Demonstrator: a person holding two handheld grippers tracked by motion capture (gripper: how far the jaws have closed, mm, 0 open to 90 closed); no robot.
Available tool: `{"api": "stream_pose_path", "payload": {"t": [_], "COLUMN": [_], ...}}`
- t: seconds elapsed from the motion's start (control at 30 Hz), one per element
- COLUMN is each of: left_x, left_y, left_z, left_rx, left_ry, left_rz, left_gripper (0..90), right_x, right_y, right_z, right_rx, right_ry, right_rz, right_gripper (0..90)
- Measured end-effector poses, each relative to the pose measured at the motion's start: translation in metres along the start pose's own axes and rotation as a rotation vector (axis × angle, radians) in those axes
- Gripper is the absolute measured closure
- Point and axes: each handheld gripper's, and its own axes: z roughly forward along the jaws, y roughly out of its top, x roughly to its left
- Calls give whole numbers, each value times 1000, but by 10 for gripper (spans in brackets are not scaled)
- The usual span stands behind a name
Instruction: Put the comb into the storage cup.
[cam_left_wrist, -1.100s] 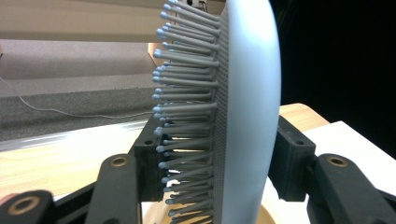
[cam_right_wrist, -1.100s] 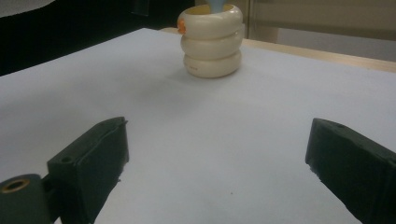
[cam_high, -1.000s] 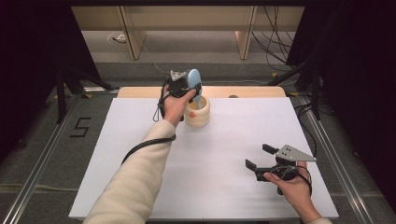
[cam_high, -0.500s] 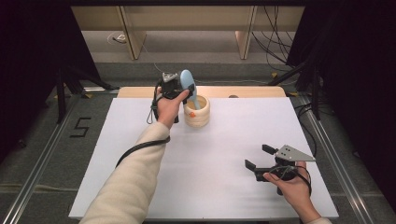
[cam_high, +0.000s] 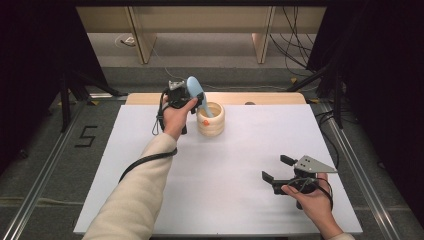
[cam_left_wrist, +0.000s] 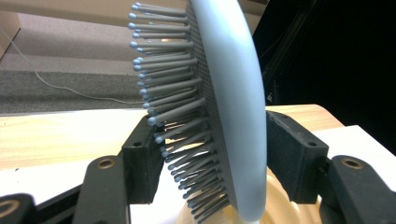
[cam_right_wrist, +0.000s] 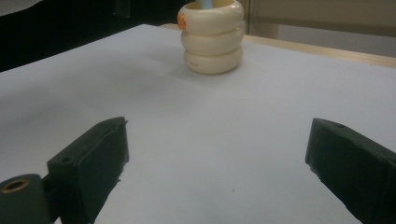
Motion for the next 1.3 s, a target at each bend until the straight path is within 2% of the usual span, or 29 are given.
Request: {"api": "stream_pose_path", "payload": {"t": [0.3,0.4,0.57,0.67,0.73,0.97,1.17,1.3], "left_x": [3,3,2,-2,-3,-7,-7,-3], "left_y": [-1,-1,1,1,1,0,0,-2], "left_z": [-3,-3,-3,-3,-3,-3,-2,-1], "left_rx": [13,22,39,50,61,80,99,108], "left_ry": [-5,-11,-6,-1,9,-2,6,23], "left_rz": [-10,1,7,30,42,89,95,81], "left_gripper": [373,347,207,150,143,0,0,0], "right_x": [0,0,0,0,0,0,0,0], "right_y": [0,0,0,0,0,0,0,0], "right_z": [0,0,0,0,0,0,1,0], "right_rx": [1,2,2,3,1,3,3,3], "right_ry": [-2,-3,-3,-3,-3,-3,-3,-4], "right_rz": [-1,-1,-1,-1,-1,0,1,2], "right_gripper": [70,70,70,70,70,70,70,69]}}
